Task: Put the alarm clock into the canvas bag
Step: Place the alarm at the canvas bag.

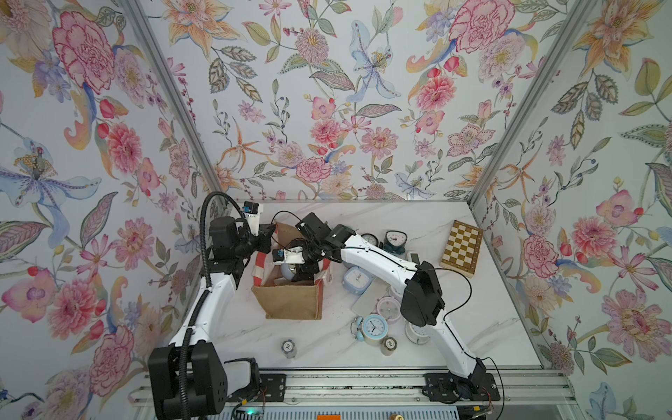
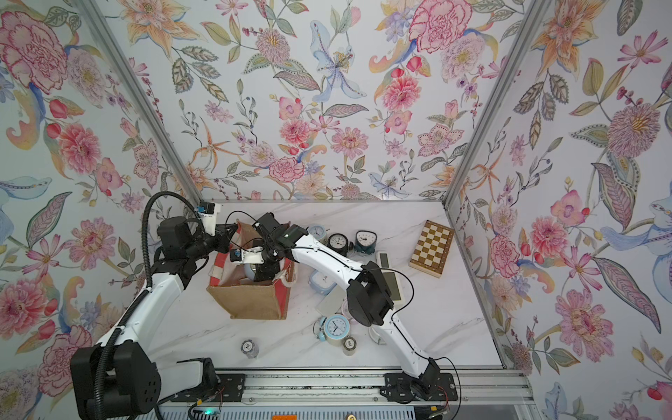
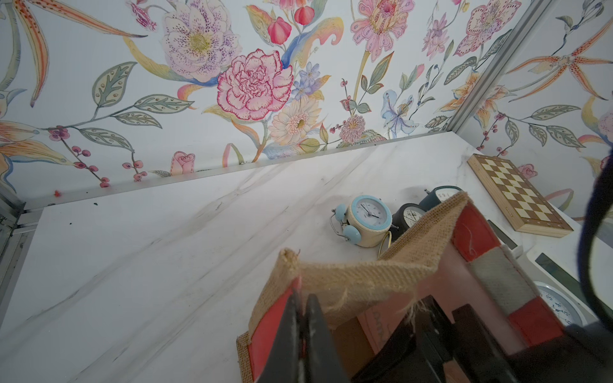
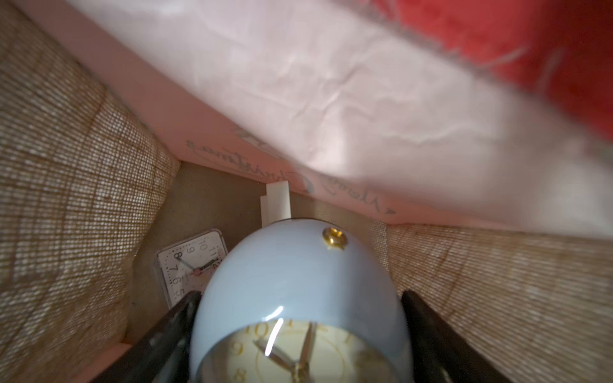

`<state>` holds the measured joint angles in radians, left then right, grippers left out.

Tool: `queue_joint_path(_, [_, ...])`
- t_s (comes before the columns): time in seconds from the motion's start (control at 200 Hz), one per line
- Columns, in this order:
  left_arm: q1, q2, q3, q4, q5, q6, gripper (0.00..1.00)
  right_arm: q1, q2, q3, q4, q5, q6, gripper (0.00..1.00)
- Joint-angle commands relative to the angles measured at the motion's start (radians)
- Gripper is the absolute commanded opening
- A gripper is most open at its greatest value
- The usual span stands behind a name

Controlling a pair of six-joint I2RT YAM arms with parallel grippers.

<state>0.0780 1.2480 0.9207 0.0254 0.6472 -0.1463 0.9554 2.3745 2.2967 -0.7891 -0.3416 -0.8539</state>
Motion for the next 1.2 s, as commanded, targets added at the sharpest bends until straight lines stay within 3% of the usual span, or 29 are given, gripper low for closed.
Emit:
queue_joint_path(0.0, [-0.007, -0.025, -0.013, 0.022, 0.011, -0.007, 0.02, 0.014, 0.048, 0.036, -0.147, 0.049, -0.036, 0.52])
queue_joint_path(0.32, [-0.006, -0.008, -0.010, 0.027, 0.041, -0.013, 0.05, 0.020, 0.115, 0.044, -0.332, 0.122, -0.040, 0.54])
queue_joint_path(0.475, [-0.008, 0.002, -0.010, 0.019, 0.016, -0.014, 0.05, 0.020, 0.117, 0.051, -0.411, 0.137, -0.045, 0.60])
queue_joint_path(0.535, [-0.009, 0.013, -0.004, -0.003, -0.021, -0.007, 0.07, 0.020, 0.115, 0.061, -0.431, 0.144, -0.037, 0.64])
queue_joint_path(0.665, [-0.007, 0.040, 0.028, -0.086, -0.103, 0.038, 0.09, 0.021, 0.106, 0.099, -0.441, 0.144, -0.007, 0.84])
queue_joint_path(0.841, [-0.010, 0.063, 0.030, -0.085, -0.075, 0.027, 0.11, 0.022, 0.074, 0.155, -0.438, 0.101, 0.020, 1.00])
queue_joint_path(1.196, [-0.027, 0.083, 0.030, -0.078, -0.056, 0.027, 0.12, 0.016, -0.011, 0.198, -0.417, 0.064, 0.074, 0.99])
